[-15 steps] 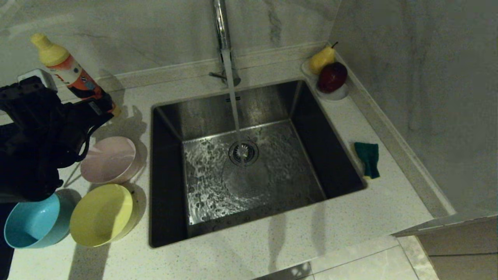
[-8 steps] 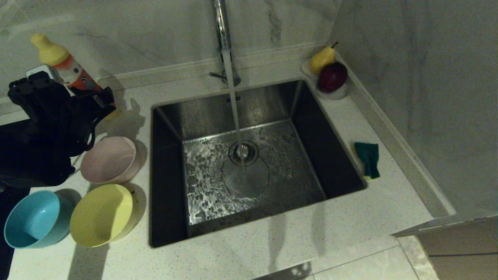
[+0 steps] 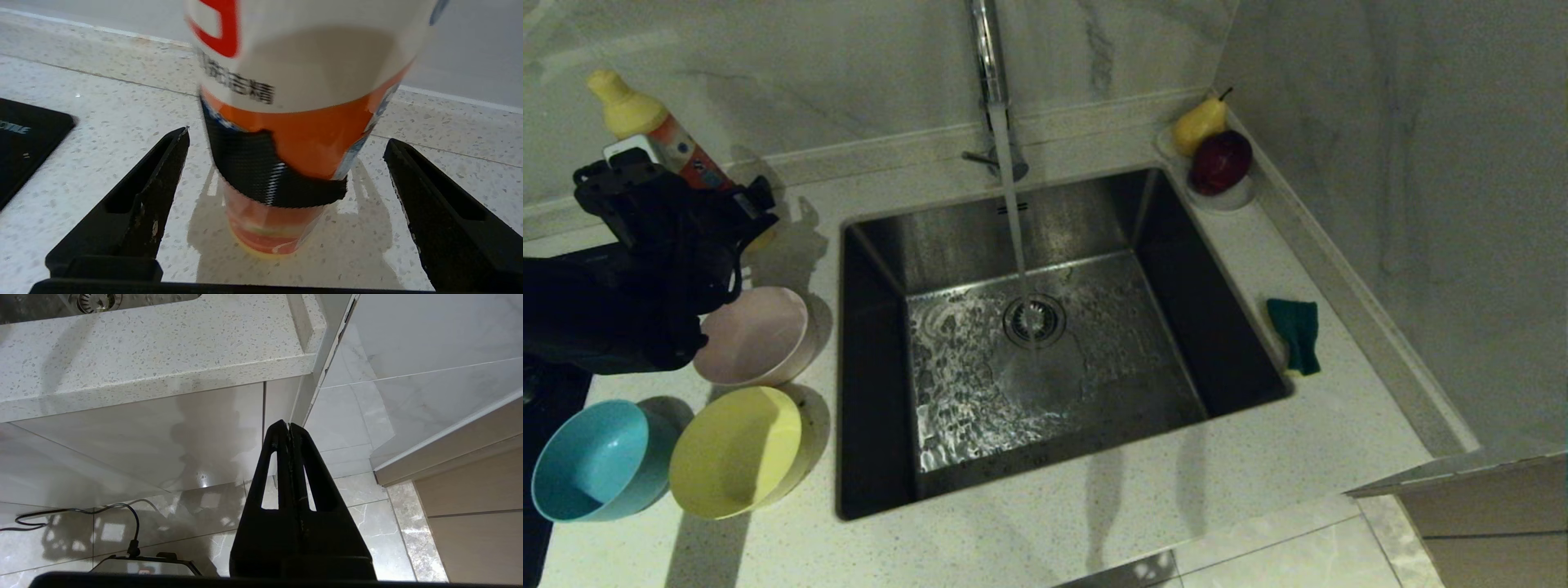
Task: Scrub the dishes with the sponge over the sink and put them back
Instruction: Grab the dish soap
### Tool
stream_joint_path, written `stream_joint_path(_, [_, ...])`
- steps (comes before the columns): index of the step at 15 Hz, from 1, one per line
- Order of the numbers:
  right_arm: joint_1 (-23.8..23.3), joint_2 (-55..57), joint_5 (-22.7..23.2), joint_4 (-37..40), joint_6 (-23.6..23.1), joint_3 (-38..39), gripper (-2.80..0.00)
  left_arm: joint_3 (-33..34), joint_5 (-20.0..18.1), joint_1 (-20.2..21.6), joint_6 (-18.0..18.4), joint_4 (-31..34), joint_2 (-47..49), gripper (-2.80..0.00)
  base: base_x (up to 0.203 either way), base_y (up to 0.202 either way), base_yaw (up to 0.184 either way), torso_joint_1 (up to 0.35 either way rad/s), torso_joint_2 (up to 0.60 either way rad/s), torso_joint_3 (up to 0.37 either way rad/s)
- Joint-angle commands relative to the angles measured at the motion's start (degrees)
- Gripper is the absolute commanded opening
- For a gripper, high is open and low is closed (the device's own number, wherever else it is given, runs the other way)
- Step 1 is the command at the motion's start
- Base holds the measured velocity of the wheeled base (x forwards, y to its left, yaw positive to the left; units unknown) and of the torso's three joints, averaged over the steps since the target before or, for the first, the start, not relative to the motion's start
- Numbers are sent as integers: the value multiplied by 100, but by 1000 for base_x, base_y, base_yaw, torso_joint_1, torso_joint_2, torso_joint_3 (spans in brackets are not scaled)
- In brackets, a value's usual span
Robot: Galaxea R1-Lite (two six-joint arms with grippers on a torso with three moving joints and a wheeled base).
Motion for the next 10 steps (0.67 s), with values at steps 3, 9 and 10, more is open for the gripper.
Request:
stream_joint_path(3, [2,-4,1,-1,2,1,-280,-247,14,8,4,-34,191,0,0,0,0,0,0,0])
stream_joint_path(9, [2,-4,1,-1,2,1,-280,-449,-3,60,39,-101,435,0,0,0,0,0,0,0])
stream_joint_path(10, [2,-4,1,-1,2,1,-280,-518,0,55,39,-194,472,0,0,0,0,0,0,0])
